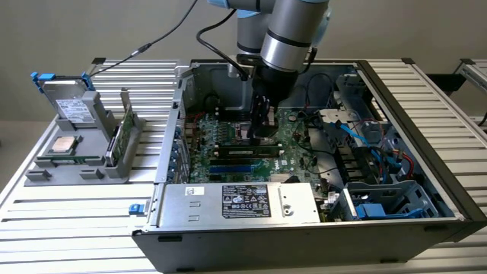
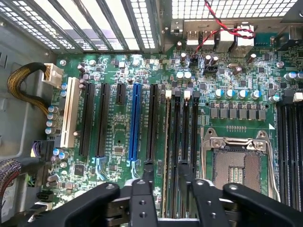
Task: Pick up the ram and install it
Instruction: 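Insert the ram into the slot, then press down the ram until it locks into place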
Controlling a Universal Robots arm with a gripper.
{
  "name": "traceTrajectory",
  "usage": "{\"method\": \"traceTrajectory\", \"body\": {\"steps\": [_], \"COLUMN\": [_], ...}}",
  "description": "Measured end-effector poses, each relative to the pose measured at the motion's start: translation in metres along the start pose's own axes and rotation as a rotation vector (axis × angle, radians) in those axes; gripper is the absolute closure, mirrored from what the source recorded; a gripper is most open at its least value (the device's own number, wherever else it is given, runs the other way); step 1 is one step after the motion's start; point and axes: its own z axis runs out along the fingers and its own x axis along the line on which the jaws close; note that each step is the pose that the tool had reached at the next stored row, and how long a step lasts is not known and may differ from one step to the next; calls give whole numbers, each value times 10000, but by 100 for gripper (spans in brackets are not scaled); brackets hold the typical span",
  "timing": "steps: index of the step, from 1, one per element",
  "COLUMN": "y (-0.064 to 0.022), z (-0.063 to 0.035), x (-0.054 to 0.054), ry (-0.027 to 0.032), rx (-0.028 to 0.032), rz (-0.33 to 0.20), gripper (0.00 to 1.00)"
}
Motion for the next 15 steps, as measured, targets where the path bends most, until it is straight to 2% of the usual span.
{"method": "traceTrajectory", "body": {"steps": [1, 3, 4, 6, 15], "y": [0, 0, 0, 0, 0], "z": [0, 0, 0, 0, 0], "x": [0, 0, 0, 0, 0], "ry": [0, 0, 0, 0, 0], "rx": [0, 0, 0, 0, 0], "rz": [0, 0, 0, 0, 0], "gripper": [69, 81, 81, 90, 90]}}
